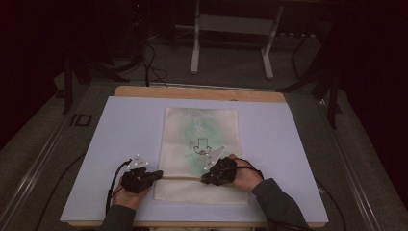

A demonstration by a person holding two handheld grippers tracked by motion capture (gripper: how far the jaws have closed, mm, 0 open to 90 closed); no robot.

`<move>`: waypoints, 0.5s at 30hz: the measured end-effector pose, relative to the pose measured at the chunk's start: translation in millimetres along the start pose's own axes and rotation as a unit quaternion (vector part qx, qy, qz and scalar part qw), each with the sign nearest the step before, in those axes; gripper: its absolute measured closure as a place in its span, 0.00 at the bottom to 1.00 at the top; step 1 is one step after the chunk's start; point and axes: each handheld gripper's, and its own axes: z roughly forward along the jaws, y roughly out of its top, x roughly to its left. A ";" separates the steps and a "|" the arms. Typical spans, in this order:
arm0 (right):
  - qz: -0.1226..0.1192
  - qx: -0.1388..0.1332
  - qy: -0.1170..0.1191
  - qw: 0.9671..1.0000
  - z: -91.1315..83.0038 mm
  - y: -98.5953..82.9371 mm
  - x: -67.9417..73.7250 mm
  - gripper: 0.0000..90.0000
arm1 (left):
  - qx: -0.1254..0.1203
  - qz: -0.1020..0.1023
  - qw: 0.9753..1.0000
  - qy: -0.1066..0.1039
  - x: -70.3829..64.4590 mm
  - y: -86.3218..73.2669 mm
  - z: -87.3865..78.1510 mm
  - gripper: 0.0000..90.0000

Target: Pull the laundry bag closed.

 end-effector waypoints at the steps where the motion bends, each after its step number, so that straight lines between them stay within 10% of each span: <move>1: 0.000 0.000 0.000 1.000 -1.1 -1.6 -0.2 0.92 | 0.000 0.000 1.000 0.000 0.0 0.0 0.0 1.00; 15: 0.021 -0.001 -0.007 1.000 -14.9 -24.1 -2.0 0.92 | 0.000 0.000 1.000 0.000 0.0 0.0 0.0 1.00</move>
